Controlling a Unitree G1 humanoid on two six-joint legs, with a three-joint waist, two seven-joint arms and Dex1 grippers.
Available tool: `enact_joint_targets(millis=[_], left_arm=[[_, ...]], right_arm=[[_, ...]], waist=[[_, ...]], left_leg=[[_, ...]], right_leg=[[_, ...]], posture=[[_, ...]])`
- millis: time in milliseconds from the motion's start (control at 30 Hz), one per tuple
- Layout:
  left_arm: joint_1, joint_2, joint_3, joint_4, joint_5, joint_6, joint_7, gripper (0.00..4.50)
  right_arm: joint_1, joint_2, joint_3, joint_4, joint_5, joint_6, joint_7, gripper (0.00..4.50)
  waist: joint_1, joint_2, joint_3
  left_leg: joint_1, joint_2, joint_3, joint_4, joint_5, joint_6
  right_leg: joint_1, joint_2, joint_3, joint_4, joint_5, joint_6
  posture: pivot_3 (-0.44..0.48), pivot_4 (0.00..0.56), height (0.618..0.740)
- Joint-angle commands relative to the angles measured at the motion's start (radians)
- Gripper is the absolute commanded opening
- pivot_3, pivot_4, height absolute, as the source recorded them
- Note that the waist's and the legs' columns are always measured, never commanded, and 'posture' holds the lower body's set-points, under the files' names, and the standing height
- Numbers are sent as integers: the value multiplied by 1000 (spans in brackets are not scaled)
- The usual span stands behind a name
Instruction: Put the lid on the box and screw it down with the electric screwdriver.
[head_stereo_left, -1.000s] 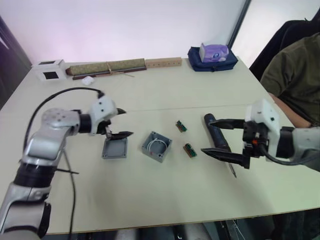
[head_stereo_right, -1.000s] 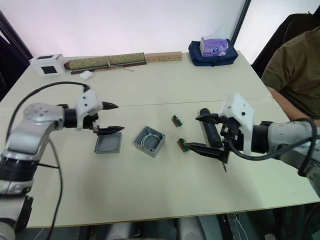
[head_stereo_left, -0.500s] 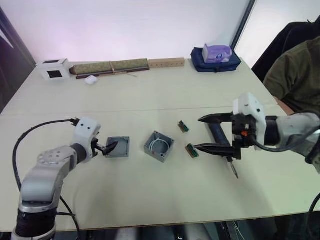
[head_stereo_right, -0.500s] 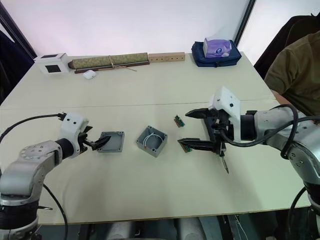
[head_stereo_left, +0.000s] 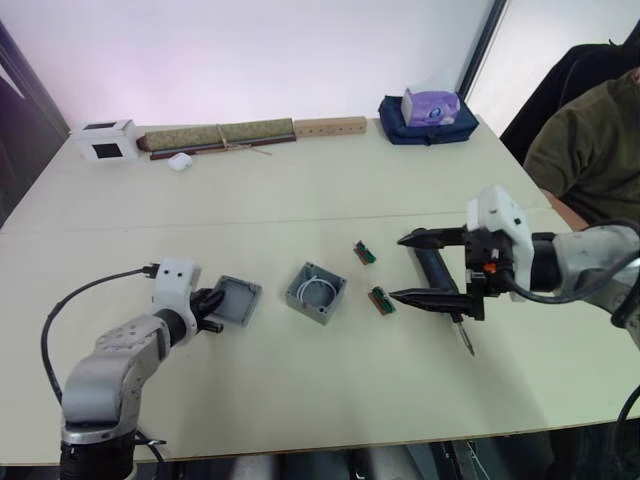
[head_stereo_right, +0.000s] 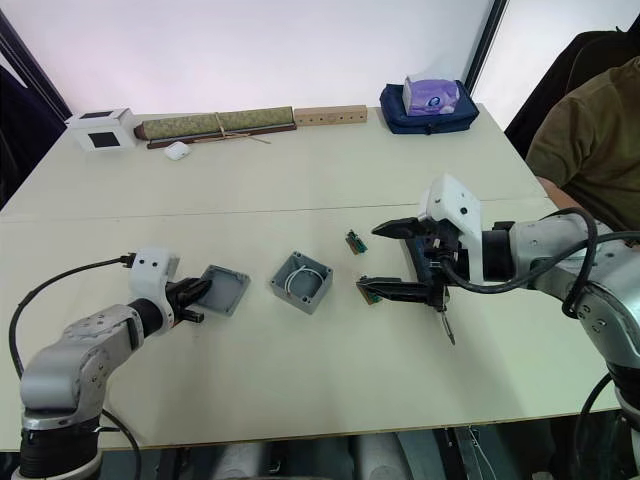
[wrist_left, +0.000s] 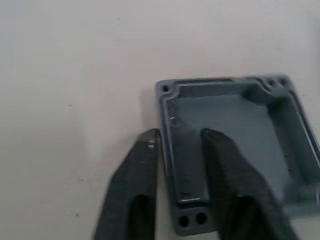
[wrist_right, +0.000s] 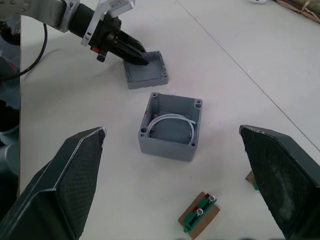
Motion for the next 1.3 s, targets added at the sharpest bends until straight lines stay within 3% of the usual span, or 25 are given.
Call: enact_joint_targets(millis=[33, 233, 400, 600, 700, 900, 1100, 1200, 1300], left_arm=[[-58, 0, 52, 19, -27, 19, 24, 40], [-340, -23, 57, 29, -110, -126, 1, 40], [-459, -96, 4, 39, -179, -254, -34, 40], [-477, -142, -91, 91, -197, -377, -71, 40], [-469, -147, -137, 107, -190, -423, -94, 40], [-449, -144, -182, 113, -194, -456, -105, 40], [-430, -127, -217, 103, -190, -465, -103, 40], [-427, -119, -221, 101, -189, -466, -98, 0], [-426, -117, -220, 101, -191, -465, -91, 0]], right_arm=[[-2, -4, -44, -28, 11, 2, -8, 4500], [10, 74, -48, -35, 42, 61, -135, 4500], [-60, 284, -104, 43, 298, 234, -450, 4500], [-110, 452, -107, 146, 692, 239, -865, 4500], [-123, 492, -74, 157, 801, 194, -1010, 4500], [-139, 522, -22, 164, 899, 106, -1163, 4500], [-148, 529, -3, 164, 915, 55, -1210, 4500], [-153, 525, 6, 166, 919, 45, -1214, 3832], [-159, 520, 17, 167, 916, 44, -1210, 2670]], waist=[[2, 0, 0], [20, -3, 1], [18, -4, 0], [5, -4, 0], [3, -4, 0], [1, -4, 0], [1, -3, 0], [2, -3, 0], [2, -3, 0]], left_leg=[[0, 0, 0, 0, 0, 0], [-2, -1, -1, 1, 0, 0], [-2, -1, 2, 2, 0, 0], [-3, -1, 0, 1, 0, 0], [-3, -1, 1, 1, 0, 0], [-3, -1, 1, 1, 0, 0], [-4, -1, 1, 1, 0, 0], [-4, -1, 1, 1, 0, 0], [-4, -1, 1, 1, 0, 0]], right_leg=[[0, 0, 0, 0, 0, 0], [0, -1, -1, -1, 0, 0], [1, -2, 2, -3, 0, 0], [-1, 0, 1, -1, 0, 0], [-1, -1, 1, -1, 0, 0], [-1, 0, 2, -1, 0, 0], [-2, 0, 2, -1, 0, 0], [-2, 0, 2, -1, 0, 0], [-2, 0, 2, -1, 0, 0]], posture=[[0, 150, 740], [0, 150, 740], [0, 150, 740], [0, 150, 740], [0, 150, 740], [0, 150, 740], [0, 150, 740], [0, 150, 740], [0, 150, 740]])
